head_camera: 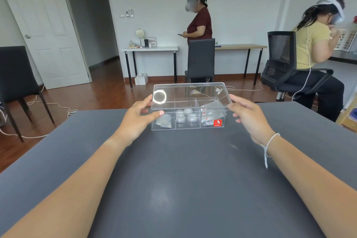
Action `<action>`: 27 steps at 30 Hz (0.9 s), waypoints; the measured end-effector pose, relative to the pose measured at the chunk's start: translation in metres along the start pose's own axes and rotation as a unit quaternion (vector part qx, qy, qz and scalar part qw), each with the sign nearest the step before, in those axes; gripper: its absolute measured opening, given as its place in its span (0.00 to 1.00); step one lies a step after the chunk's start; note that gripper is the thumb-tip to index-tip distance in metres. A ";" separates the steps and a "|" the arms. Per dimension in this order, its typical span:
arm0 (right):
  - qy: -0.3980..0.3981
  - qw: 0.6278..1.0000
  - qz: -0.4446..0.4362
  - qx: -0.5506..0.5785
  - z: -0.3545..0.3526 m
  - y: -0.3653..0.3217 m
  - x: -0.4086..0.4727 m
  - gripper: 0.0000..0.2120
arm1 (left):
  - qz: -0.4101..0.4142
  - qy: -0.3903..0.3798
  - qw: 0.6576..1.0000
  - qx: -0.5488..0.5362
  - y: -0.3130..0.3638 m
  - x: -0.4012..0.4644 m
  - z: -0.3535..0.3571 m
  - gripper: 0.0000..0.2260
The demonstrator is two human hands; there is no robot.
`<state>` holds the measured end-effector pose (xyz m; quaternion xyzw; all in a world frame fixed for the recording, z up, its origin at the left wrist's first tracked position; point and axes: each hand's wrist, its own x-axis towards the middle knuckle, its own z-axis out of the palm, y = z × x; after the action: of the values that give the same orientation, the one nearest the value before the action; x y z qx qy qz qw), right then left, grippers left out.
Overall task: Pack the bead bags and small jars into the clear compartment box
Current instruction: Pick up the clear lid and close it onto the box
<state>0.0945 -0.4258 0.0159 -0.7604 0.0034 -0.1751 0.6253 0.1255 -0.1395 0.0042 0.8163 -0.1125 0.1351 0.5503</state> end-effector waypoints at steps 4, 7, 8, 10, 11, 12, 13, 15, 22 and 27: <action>-0.004 1.000 0.008 0.006 0.003 0.003 0.000 0.17 | -0.006 -0.005 1.000 -0.009 -0.003 -0.002 0.001 0.27; -0.020 1.000 0.014 0.004 0.005 0.006 0.001 0.18 | -0.009 -0.006 0.999 -0.031 -0.002 -0.003 0.002 0.26; -0.028 0.999 0.017 -0.003 0.005 0.007 0.002 0.18 | -0.012 -0.005 0.999 -0.039 -0.003 -0.003 0.002 0.26; -0.042 0.999 0.019 -0.026 0.006 0.010 0.003 0.19 | -0.017 -0.001 0.999 -0.051 -0.003 -0.002 0.002 0.26; -0.044 0.998 0.018 -0.037 0.006 0.010 0.004 0.19 | -0.019 -0.001 0.998 -0.055 -0.004 -0.002 0.002 0.26; -0.045 0.998 0.018 -0.046 0.007 0.011 0.005 0.19 | -0.019 -0.004 0.998 -0.057 -0.004 -0.003 0.002 0.26; -0.045 0.997 0.018 -0.055 0.007 0.011 0.005 0.20 | -0.020 -0.007 0.998 -0.057 -0.003 -0.003 0.002 0.26; -0.050 0.996 0.019 -0.064 0.007 0.012 0.005 0.20 | -0.025 -0.012 0.998 -0.057 -0.003 -0.003 0.002 0.26; -0.056 0.995 0.025 -0.084 0.009 0.013 0.005 0.21 | -0.046 -0.017 0.997 -0.061 -0.004 -0.003 0.001 0.26; -0.056 0.993 0.029 -0.095 0.009 0.012 0.005 0.22 | -0.048 -0.019 0.997 -0.060 -0.003 -0.003 0.001 0.25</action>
<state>0.1042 -0.4209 0.0045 -0.8246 0.0067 -0.1126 0.5544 0.1239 -0.1393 -0.0001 0.7886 -0.0919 0.0860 0.6019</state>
